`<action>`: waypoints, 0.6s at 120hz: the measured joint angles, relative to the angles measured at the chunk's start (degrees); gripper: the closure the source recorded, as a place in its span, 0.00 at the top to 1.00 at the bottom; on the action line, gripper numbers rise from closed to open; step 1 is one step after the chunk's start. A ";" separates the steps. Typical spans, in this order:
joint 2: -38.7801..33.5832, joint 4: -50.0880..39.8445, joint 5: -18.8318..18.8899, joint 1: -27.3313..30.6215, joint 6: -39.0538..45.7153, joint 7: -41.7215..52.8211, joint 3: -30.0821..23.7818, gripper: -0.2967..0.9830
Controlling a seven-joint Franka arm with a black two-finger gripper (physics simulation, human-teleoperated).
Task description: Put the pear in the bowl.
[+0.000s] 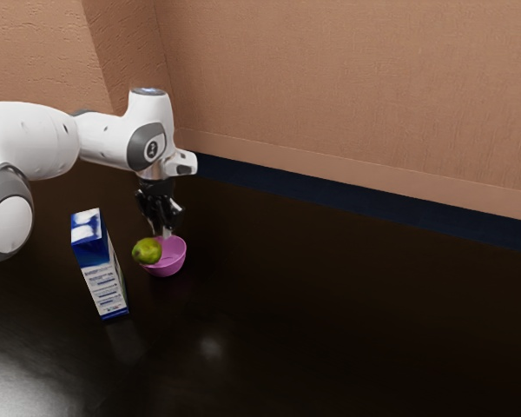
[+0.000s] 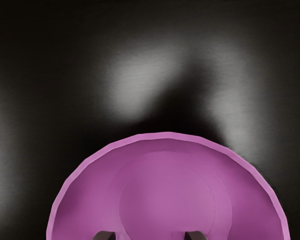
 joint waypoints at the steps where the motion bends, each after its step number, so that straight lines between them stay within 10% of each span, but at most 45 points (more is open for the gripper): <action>1: 0.00 0.00 -0.10 -0.02 0.00 0.14 0.00 0.34; 29: -0.08 0.07 -1.37 -0.46 0.01 3.45 0.01 0.62; 72: -13.10 -4.74 -1.70 -4.37 -2.49 6.44 0.01 0.74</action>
